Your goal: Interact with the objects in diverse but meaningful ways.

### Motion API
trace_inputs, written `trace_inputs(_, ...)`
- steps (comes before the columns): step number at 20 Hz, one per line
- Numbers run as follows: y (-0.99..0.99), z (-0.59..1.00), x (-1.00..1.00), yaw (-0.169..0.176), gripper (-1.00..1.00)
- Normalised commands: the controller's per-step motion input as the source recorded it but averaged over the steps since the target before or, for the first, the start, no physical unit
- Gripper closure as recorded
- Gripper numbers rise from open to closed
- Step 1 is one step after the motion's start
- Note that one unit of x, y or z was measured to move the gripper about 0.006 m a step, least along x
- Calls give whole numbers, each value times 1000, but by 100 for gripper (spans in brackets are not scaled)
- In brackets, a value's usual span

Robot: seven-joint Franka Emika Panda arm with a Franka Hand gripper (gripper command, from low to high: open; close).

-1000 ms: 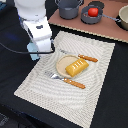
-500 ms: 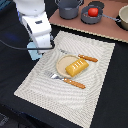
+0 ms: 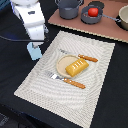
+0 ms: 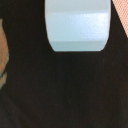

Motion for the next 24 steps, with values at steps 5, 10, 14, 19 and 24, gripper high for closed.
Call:
trace_inputs(5,0,-251,25,-33,-100)
trace_inputs(10,1,-358,-13,-15,-100)
trace_inputs(14,4,-403,-44,-2,-100)
trace_inputs(19,0,-429,-98,0,-100)
trace_inputs(24,7,-225,-46,-3,100)
